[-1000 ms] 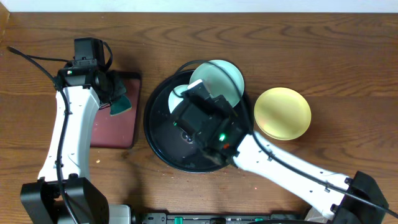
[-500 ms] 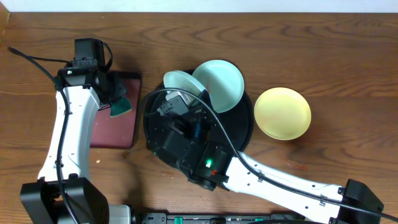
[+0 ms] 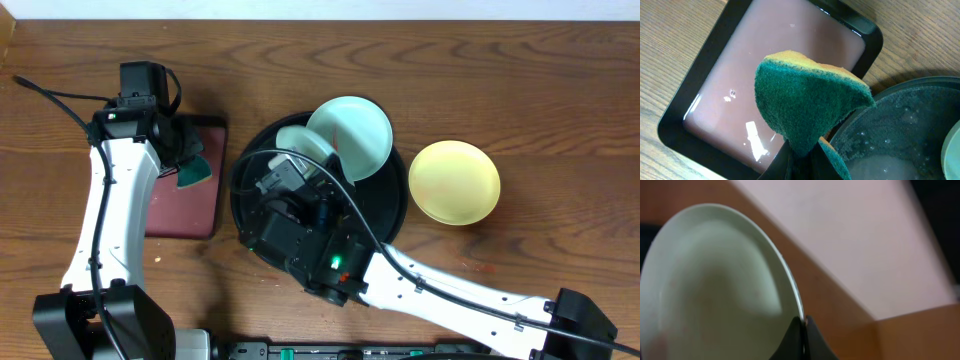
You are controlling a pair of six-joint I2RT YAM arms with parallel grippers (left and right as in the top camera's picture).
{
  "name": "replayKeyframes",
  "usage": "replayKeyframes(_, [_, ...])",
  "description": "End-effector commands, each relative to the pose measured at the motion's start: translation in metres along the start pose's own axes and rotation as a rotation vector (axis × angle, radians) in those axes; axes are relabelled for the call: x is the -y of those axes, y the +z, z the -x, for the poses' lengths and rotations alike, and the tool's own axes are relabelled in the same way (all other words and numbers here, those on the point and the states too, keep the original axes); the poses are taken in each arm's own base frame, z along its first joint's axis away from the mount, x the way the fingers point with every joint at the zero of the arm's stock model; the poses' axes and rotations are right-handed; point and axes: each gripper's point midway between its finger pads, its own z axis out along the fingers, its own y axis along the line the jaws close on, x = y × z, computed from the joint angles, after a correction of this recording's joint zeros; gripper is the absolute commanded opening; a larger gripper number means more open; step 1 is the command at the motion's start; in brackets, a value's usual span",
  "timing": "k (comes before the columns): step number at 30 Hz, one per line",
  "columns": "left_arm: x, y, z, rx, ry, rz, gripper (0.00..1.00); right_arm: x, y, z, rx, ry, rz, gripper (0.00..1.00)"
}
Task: Clean dirty plates on tray and stack at the side
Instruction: 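Lift the light-blue plate with the right gripper and stack it on the yellow plate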
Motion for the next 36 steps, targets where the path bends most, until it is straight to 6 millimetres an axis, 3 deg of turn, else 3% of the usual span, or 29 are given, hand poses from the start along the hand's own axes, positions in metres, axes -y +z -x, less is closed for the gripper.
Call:
replayKeyframes(1, [-0.001, -0.001, 0.002, 0.003, 0.015, 0.005, 0.07, -0.026, 0.005, -0.010, -0.088, 0.205, 0.253, 0.01])
replayKeyframes(5, [-0.001, -0.001, 0.002, 0.003, 0.015, 0.005, 0.07, -0.054, 0.014, -0.027, -0.222, 0.297, 0.525, 0.01])
replayKeyframes(8, [-0.001, -0.001, 0.002, 0.003, 0.015, 0.005, 0.07, -0.057, 0.023, -0.032, -0.295, 0.389, 0.703, 0.01])
replayKeyframes(13, [-0.002, -0.001, 0.001, 0.000, 0.015, 0.006, 0.07, -0.036, 0.035, -0.035, -0.354, 0.552, 0.888, 0.01])
replayKeyframes(17, [-0.002, -0.001, 0.001, 0.000, 0.015, 0.006, 0.07, -0.011, 0.047, -0.044, -0.386, 0.650, 0.927, 0.01])
replayKeyframes(20, [-0.002, -0.001, 0.001, 0.000, 0.015, 0.007, 0.07, 0.026, 0.064, -0.073, -0.470, 0.750, 0.852, 0.01])
replayKeyframes(21, [-0.002, -0.001, 0.001, 0.000, 0.015, 0.007, 0.08, 0.045, 0.072, -0.092, -0.521, 0.792, 0.801, 0.01])
replayKeyframes(29, [-0.002, -0.001, 0.000, -0.004, 0.015, 0.008, 0.07, 0.128, 0.100, -0.217, -0.840, 0.929, 0.427, 0.01])
replayKeyframes(32, [-0.002, -0.001, 0.000, -0.004, 0.015, 0.008, 0.08, 0.150, 0.103, -0.259, -0.934, 0.940, 0.287, 0.01])
replayKeyframes(36, [-0.002, -0.001, 0.000, -0.004, 0.015, 0.008, 0.07, 0.156, 0.102, -0.292, -0.995, 0.945, 0.205, 0.01])
